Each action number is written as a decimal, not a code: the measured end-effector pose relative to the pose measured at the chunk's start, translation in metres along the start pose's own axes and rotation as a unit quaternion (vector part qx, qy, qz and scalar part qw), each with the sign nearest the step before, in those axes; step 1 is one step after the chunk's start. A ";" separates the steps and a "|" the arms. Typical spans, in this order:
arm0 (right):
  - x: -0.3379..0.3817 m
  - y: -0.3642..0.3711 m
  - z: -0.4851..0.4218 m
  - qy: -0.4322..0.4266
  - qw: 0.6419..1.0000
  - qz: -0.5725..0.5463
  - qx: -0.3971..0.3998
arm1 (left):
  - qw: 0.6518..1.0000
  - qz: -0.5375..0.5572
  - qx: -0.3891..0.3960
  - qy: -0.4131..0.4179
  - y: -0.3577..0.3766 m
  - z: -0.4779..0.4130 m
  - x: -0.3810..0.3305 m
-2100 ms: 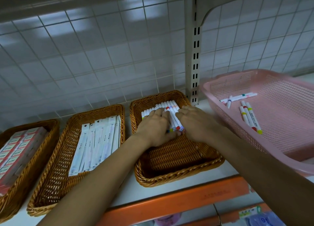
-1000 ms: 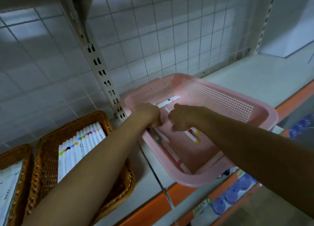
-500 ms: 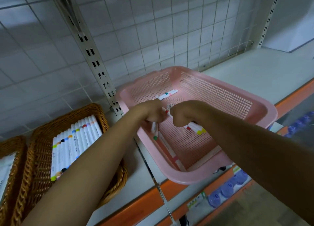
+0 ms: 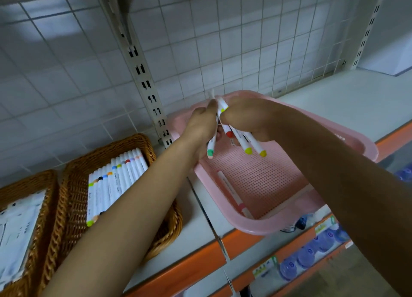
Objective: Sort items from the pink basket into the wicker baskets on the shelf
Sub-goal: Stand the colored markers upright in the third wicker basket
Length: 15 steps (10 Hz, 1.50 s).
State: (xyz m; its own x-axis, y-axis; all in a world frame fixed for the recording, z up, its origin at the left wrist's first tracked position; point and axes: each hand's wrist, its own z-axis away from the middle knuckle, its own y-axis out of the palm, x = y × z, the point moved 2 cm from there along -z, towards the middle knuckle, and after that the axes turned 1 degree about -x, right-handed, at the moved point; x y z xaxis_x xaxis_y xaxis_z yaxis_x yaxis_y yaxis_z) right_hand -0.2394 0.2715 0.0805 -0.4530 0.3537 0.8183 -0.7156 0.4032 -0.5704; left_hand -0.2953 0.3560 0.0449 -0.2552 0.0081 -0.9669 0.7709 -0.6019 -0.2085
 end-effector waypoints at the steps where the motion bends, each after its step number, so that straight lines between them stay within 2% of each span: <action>1: 0.023 0.015 0.012 -0.041 0.998 0.056 -0.008 | 0.997 0.073 0.004 0.000 -0.014 0.007 0.002; 2: 0.038 0.033 0.014 -0.080 0.994 0.071 -0.031 | 0.977 0.207 0.036 -0.041 -0.038 0.014 0.009; 3: 0.054 0.057 0.014 -0.116 0.990 0.067 -0.042 | 0.952 0.294 0.060 -0.054 -0.063 0.026 0.009; 5: 0.080 0.106 0.012 -0.135 0.972 0.178 -0.072 | 0.946 0.309 0.049 -0.080 -0.122 0.039 0.024; 6: 0.095 0.132 0.014 -0.122 0.987 0.101 -0.002 | 0.945 0.318 0.007 -0.075 -0.152 0.038 0.035; 7: 0.102 0.154 0.011 -0.050 0.996 -0.026 0.066 | 0.958 0.269 -0.066 -0.071 -0.181 0.039 0.047; 8: 0.101 0.178 -0.001 -0.002 0.985 -0.154 0.077 | 0.970 0.200 -0.130 -0.039 -0.205 0.041 0.057; 9: 0.095 0.198 -0.020 0.024 0.979 -0.201 0.035 | 0.969 0.184 -0.166 -0.011 -0.224 0.045 0.068; 10: 0.087 0.207 -0.035 -0.002 0.993 -0.118 -0.028 | 0.959 0.185 -0.213 -0.010 -0.245 0.043 0.077; 12: 0.082 0.224 -0.057 -0.078 0.991 0.096 -0.055 | 0.957 0.167 -0.235 -0.028 -0.262 0.034 0.095; 15: 0.076 0.260 -0.066 -0.204 0.933 0.288 -0.075 | 0.964 0.134 -0.228 0.005 -0.264 0.024 0.108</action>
State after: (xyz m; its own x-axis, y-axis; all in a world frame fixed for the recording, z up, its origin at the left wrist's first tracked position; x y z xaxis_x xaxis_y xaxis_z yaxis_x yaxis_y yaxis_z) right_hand -0.4245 0.4585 -0.0101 -0.9256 0.2102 0.3148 -0.2226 0.3706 -0.9017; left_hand -0.5399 0.4966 -0.0013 -0.0062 -0.0897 -0.9959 0.9854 -0.1701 0.0092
